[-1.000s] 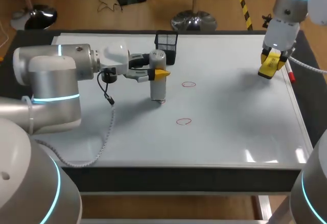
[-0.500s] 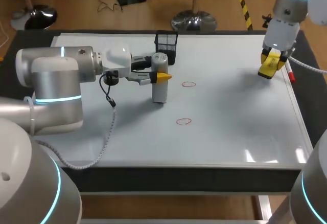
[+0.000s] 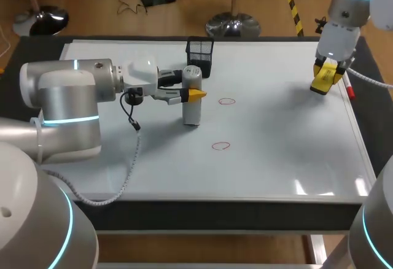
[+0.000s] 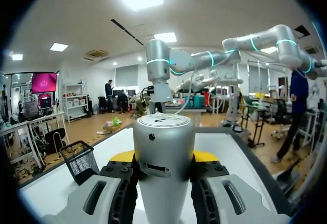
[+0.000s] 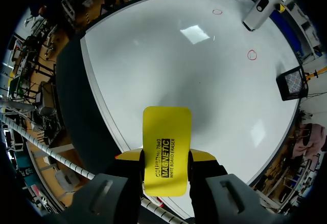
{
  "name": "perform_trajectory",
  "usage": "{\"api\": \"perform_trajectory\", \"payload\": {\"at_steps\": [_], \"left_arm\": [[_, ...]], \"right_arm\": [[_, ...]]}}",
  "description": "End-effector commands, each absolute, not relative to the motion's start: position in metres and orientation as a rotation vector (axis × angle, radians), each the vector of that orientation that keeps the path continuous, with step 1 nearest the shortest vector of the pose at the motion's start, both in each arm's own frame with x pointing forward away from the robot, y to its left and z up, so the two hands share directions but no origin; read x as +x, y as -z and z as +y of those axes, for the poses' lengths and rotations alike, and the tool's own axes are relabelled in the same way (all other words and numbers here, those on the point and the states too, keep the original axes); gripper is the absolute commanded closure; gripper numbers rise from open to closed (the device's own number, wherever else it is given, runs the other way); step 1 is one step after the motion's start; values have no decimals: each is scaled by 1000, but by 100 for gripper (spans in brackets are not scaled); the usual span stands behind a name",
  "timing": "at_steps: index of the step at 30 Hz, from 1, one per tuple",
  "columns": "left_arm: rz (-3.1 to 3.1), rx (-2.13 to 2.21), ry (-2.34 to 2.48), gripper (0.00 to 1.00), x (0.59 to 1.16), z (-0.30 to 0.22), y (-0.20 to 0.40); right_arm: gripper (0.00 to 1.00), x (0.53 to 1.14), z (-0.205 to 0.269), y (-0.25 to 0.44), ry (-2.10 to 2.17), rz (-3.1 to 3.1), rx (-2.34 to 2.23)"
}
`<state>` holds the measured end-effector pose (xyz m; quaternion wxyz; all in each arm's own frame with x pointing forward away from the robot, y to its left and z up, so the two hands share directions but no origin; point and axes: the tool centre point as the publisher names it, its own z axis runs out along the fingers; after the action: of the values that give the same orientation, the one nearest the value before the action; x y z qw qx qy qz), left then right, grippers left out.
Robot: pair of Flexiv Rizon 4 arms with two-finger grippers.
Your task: Pick up the inspection probe, press it on each red-marked spot on the whiteboard one by one, put down the probe, pick up the eraser, and wipe off all the red marks.
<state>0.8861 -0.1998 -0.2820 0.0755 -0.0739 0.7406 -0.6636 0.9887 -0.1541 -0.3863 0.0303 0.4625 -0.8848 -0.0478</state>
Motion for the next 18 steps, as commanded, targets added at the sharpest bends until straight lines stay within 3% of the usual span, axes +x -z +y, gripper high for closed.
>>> {"api": "perform_trajectory", "payload": {"at_steps": [1,18], "left_arm": [[2215,-224,1991,100,887,-200,282],[2213,-216,1982,100,887,-197,283]], "right_arm": [[100,989,-155,385,144,-2725,1428],[100,989,-155,385,144,-2725,1428]]}}
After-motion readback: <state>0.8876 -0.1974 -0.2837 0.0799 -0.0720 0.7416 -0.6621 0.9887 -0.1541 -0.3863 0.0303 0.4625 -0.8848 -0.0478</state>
